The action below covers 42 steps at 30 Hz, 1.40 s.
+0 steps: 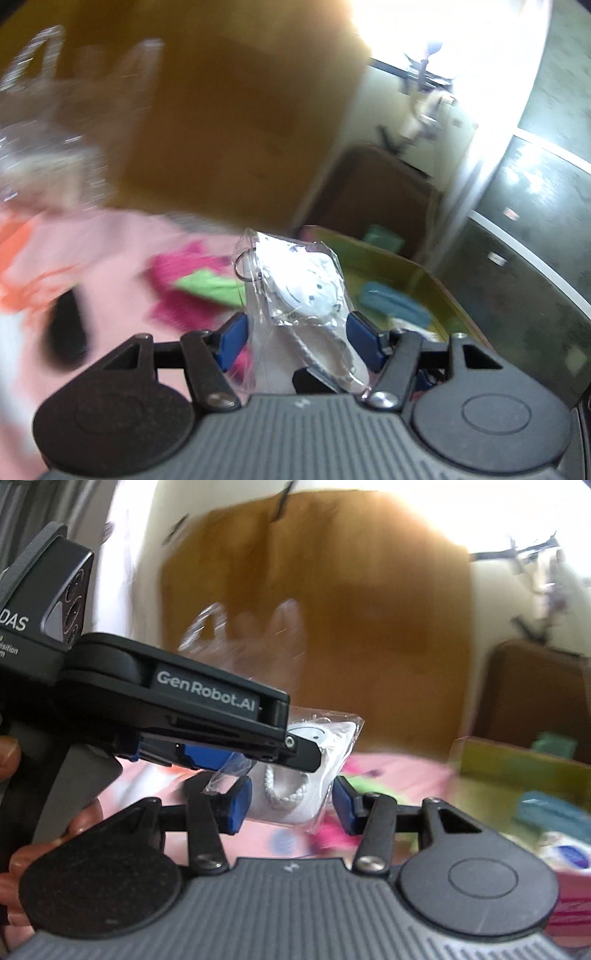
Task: Organize soft objects
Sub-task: 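Lower the earphone bag into the pink tin and release it, then grasp the black teardrop pouch with the left tool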
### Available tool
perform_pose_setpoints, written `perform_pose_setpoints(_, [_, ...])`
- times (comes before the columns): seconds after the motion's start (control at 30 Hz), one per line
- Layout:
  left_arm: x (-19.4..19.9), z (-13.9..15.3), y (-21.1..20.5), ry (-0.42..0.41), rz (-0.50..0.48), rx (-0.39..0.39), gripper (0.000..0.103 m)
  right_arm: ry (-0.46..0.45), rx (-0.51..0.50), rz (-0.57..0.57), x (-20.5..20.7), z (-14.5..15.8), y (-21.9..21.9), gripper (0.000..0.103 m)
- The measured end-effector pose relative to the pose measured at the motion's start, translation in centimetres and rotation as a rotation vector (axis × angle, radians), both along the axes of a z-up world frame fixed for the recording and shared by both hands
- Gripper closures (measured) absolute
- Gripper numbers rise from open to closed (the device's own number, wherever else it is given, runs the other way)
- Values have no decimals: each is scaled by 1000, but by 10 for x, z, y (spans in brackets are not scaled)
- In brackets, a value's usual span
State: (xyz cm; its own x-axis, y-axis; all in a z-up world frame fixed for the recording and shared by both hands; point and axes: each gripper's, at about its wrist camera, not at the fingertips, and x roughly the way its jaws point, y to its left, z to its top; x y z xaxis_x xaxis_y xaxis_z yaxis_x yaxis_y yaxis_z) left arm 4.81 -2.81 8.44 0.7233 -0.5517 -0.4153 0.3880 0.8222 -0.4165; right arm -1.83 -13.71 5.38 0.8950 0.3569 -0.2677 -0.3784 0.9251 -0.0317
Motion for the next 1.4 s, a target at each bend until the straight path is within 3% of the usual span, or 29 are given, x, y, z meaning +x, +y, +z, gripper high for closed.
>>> perform_pose_setpoints(0.33, [49,2,-152,12,-226,69,42,-4,121,-304,7,6,-127,50])
perform_pose_setpoints(0.5, [71,-14,-196,26,-239,137,35,45,145,-365,32,-8,-160,44])
perform_pose_setpoints(0.63, [76,-24,-196,31,-202,156,35,60,179,-403,42,-20,-173,41])
perform_pose_setpoints(0.73, [71,-20,-181,41,-193,124,35,50,217,-400,40,-22,-180,41])
perform_pose_setpoints(0.87, [47,-4,-140,-20,-176,56,35,8,240,-406,31,-22,-181,41])
perform_pose_setpoints(1.0, [19,-1,-84,-59,-140,61,33,-17,262,-412,21,-22,-180,42])
perform_pose_setpoints(1.13, [0,-16,-14,-45,13,123,33,-46,290,-352,6,-16,-168,42])
perform_pose_setpoints(1.27, [-7,-42,61,18,245,192,33,-29,272,-189,3,-8,-130,42])
perform_pose_setpoints(1.4, [-6,-62,122,87,405,156,33,52,217,-12,18,-11,-74,42])
